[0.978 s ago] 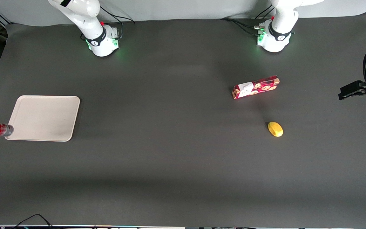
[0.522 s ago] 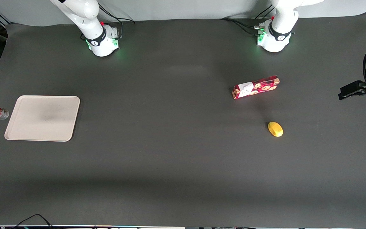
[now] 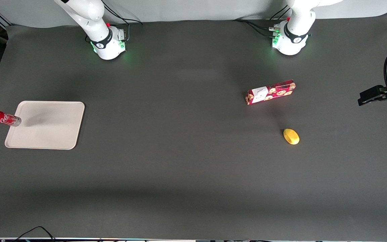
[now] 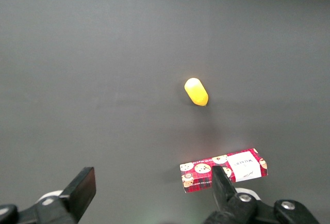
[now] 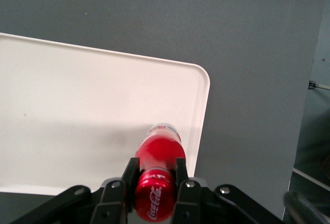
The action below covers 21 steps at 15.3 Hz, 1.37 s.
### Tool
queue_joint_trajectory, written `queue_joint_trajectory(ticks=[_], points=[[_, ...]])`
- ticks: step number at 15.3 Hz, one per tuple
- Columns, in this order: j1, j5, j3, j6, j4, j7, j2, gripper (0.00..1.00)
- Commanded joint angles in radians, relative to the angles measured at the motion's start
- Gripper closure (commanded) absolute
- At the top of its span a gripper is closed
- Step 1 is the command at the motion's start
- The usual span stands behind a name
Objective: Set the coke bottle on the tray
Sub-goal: 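Lower the bottle onto the tray and open the right gripper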
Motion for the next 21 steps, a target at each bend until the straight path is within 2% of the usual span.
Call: queue_joint_trajectory(ticks=[1,8,12,20,21], points=[[-0.017,-0.002,-0.019,0.082,-0.036,-0.074,0.006,1.00],[-0.041,0.009,-0.018,0.127,-0.058,-0.108,0.046,1.00],[-0.043,0.104,-0.019,0.136,-0.065,-0.192,0.050,1.00],[-0.046,0.104,-0.022,0.133,-0.068,-0.233,0.064,1.00],[-0.046,0.104,-0.022,0.133,-0.068,-0.233,0.064,0.77]])
